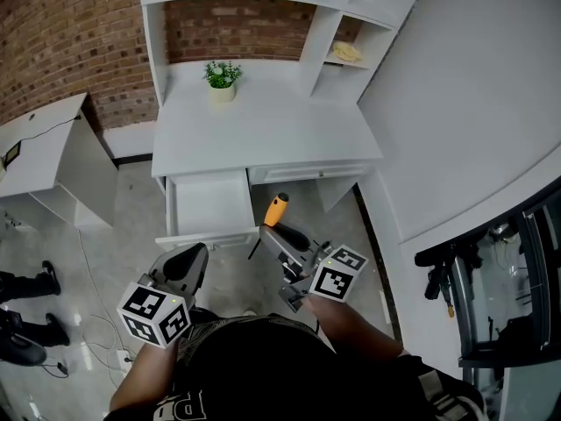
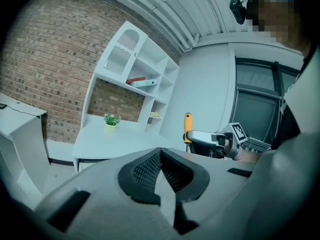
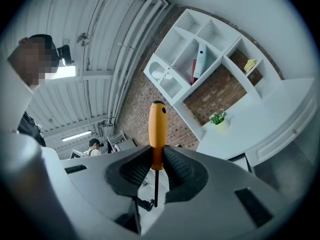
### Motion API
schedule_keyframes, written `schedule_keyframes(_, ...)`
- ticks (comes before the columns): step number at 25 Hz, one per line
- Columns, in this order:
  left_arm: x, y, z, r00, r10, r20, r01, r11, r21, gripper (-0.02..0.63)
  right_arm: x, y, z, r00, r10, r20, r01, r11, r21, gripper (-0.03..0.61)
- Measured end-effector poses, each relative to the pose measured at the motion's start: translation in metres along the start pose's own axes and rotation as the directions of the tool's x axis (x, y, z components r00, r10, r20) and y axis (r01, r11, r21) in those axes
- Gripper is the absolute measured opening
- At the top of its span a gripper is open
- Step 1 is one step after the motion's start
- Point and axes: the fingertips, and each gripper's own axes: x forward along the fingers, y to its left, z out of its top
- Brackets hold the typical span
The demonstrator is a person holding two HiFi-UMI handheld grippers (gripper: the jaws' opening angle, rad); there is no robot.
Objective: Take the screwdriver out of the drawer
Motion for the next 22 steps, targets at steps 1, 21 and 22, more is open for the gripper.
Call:
schedule_keyframes(1,-0.001,0.0,-0.001,1.0,-0.001,-0.003,0.001,1.0,0.005,0.017,-0.001,0.001,-0.001,1.0,-0.003,0.002,0.003,1.0,0.0,0.072)
schedule_keyframes(21,-0.008,-0.008,-0.009,0.999,-0.034,-0.007,0.034,0.999,-0.022,0.017,-0.013,0.005,-0.014,1.0,-0.005,0.022,0.003,0.998,0.056,0.074)
schedule_keyframes(22,-0.008,-0.008,-0.008,0.999,-0.032,-0.006,0.032,0.999,-0.02,0.017,-0.012,0.005,-0.014,1.0,-0.003,0.019,0.002,0.999,0.054,0.074)
